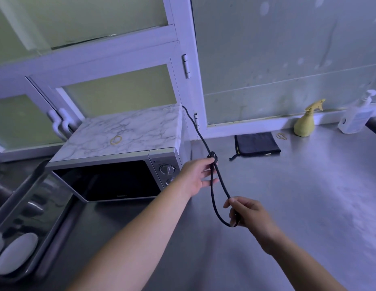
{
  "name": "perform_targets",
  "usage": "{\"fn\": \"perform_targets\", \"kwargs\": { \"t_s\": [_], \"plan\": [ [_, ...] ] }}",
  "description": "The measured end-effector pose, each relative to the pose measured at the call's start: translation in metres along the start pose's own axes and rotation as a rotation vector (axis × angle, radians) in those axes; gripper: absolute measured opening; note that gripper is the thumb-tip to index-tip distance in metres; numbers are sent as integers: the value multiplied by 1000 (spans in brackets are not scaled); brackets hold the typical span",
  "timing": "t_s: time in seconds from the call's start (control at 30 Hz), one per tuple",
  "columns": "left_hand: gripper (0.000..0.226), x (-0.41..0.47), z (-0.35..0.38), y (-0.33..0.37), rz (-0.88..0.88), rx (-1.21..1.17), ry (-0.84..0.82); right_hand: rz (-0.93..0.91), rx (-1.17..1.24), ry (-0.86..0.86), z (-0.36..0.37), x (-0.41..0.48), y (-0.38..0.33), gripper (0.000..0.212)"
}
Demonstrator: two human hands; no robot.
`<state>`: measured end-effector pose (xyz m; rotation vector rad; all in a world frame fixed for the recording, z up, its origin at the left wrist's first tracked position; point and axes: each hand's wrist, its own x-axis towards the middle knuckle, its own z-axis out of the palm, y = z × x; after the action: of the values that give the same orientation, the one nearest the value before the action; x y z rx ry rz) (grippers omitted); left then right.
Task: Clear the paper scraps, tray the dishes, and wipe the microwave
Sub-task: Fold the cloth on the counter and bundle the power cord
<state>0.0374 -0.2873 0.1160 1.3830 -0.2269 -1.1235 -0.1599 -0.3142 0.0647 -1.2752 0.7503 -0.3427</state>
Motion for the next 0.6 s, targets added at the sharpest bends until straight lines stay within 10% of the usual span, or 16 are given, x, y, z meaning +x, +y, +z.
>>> {"fn": "perform_targets", "kwargs": {
  "t_s": [0.6],
  "plan": [
    [13, 39, 12, 25, 110, 85, 110, 70, -70, -16, 17, 27, 25, 31]
  ]
}}
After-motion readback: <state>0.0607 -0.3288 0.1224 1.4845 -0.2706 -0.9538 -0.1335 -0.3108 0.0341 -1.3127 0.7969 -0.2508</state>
